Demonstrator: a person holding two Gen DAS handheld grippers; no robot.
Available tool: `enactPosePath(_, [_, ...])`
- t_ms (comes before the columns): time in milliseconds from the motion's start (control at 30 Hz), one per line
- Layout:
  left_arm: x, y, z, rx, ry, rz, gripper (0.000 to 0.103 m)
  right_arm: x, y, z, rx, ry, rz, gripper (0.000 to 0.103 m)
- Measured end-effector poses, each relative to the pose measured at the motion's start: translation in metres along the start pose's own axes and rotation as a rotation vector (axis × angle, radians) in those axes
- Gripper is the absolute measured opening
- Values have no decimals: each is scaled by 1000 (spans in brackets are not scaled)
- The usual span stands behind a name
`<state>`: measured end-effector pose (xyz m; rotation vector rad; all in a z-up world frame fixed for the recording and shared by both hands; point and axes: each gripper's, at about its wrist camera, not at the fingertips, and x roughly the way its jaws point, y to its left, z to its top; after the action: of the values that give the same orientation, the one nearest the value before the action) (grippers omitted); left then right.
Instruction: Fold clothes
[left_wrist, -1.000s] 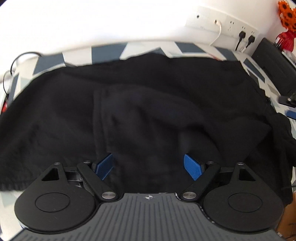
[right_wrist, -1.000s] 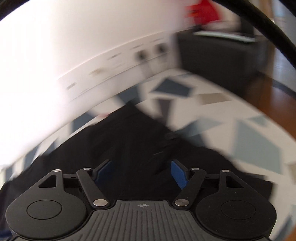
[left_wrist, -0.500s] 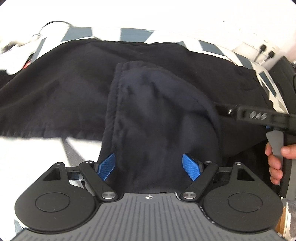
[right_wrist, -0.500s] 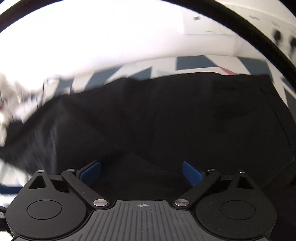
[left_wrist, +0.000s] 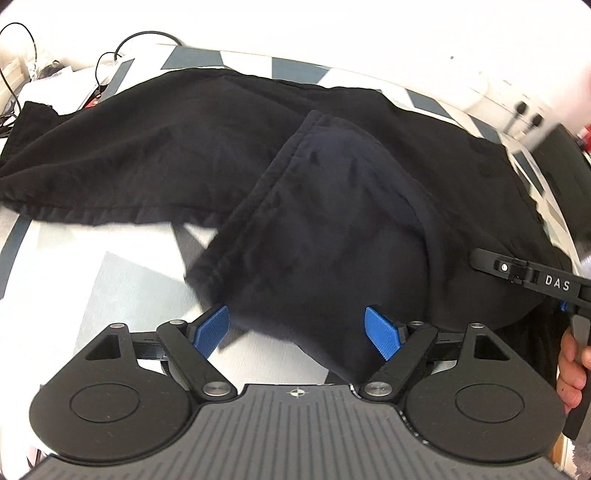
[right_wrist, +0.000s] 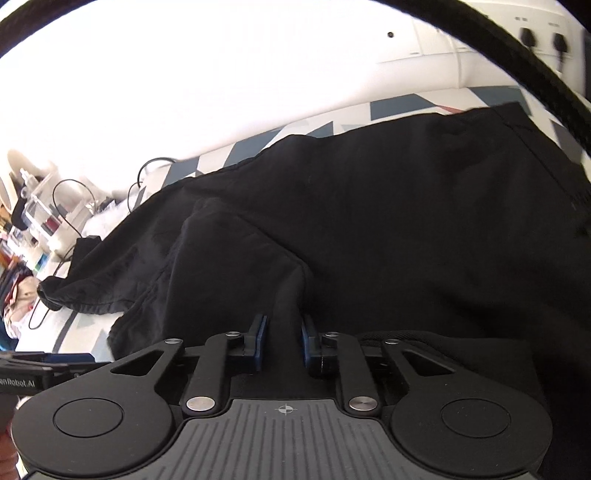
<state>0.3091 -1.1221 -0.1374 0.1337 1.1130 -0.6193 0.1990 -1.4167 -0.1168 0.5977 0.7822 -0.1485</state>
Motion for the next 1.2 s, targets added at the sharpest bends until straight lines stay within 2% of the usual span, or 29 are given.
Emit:
enactPosePath(133, [-15, 18, -27, 26, -13, -4, 84, -10, 20, -26, -3, 5, 17, 16])
enactPosePath(267, [-23, 41, -42, -24, 9, -4, 84, -9, 38, -50, 39, 12, 36, 15])
enactPosePath(367, [-33, 52, -46, -45, -8, 2, 84, 3, 48, -61, 53, 31, 57, 15])
enactPosePath(500, [-45, 65, -46, -56, -50, 33, 84, 23, 74, -65, -46, 60, 29, 15])
enactPosePath(600, [-52, 72, -44, -72, -76, 48, 84, 33, 96, -66, -153, 73, -9, 20])
enactPosePath(700, [-58, 77, -45, -81, -98, 61, 84, 30, 107, -55, -155, 78, -17, 33])
enactPosePath(733, [-59, 79, -46, -85, -103, 63, 84, 26, 107, -50, -139, 59, -5, 41])
enactPosePath(767, [-61, 82, -48, -91, -105, 67, 84, 21, 106, -46, -124, 40, 5, 54])
enactPosePath(833, [-62, 87, -51, -106, -101, 81, 84, 16, 104, -32, -130, -21, -9, 67])
enactPosePath(933, [-64, 95, -55, -132, -99, 110, 84, 19, 100, -8, -115, -67, -25, 65])
enactPosePath(1000, [-65, 102, -57, -156, -98, 135, 84, 29, 92, 6, -82, -58, 1, 57])
enactPosePath(1067, [-67, 108, -58, -184, -97, 157, 84, 47, 94, 11, -84, -18, 0, 37])
enactPosePath(1200, [-72, 122, -58, -231, -112, 194, 84, 85, 107, 0, -92, 68, -25, 34])
